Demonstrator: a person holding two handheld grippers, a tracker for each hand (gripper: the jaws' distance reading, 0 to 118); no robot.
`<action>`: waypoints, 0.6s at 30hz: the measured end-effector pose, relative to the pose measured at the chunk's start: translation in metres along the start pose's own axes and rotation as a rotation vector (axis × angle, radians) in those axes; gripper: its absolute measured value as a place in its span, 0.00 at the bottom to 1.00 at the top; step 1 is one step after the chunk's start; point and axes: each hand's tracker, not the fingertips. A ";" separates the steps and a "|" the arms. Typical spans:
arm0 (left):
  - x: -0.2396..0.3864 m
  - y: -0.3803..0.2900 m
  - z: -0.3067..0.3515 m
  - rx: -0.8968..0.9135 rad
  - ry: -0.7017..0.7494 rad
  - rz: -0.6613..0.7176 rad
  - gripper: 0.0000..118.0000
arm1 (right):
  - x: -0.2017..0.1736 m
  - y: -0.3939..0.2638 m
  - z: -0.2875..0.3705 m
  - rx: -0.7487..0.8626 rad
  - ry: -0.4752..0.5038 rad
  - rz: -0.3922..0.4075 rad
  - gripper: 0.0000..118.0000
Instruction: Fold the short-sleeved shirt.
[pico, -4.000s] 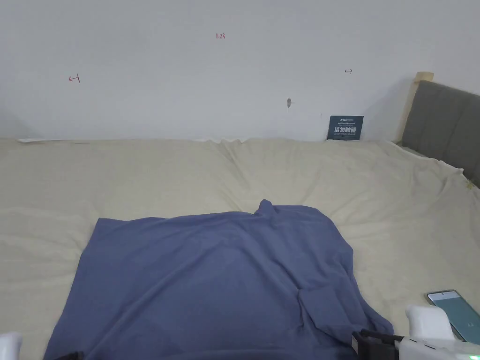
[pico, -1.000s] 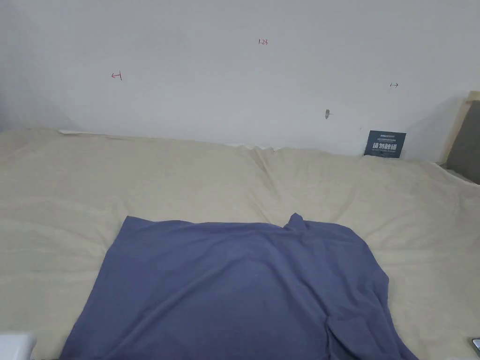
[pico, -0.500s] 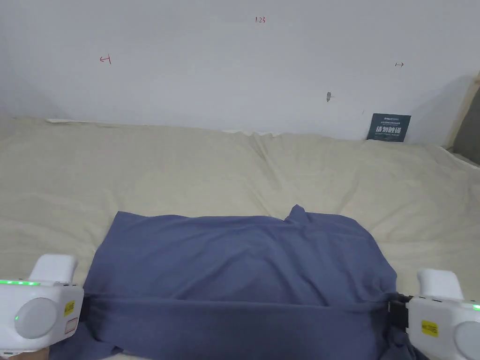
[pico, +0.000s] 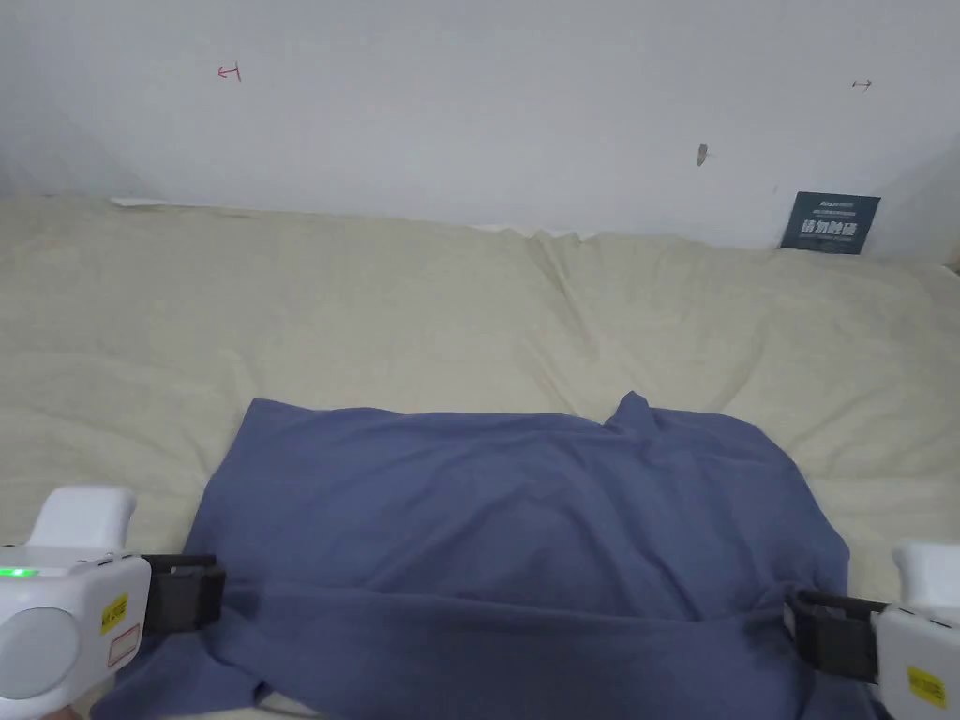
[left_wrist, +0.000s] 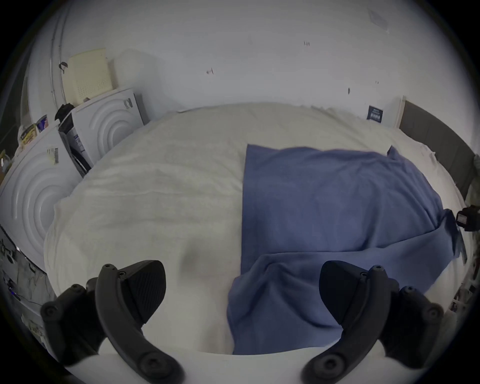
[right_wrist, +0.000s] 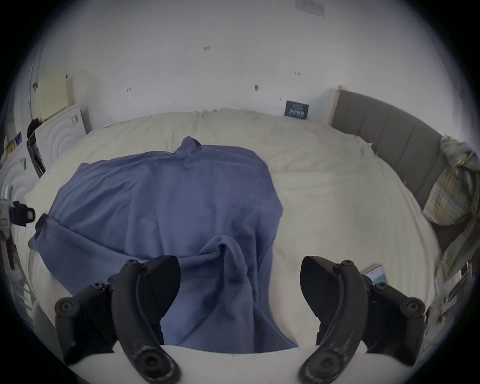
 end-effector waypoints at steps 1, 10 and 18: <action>-0.002 -0.002 0.011 0.018 0.011 -0.009 0.99 | 0.001 -0.001 0.010 -0.001 0.005 -0.003 0.83; -0.004 -0.063 0.080 -0.014 -0.021 -0.004 0.00 | -0.019 -0.045 0.067 0.048 0.104 -0.074 0.00; -0.010 -0.099 0.064 -0.086 -0.073 0.066 0.00 | -0.030 -0.072 0.069 -0.017 0.167 -0.114 0.00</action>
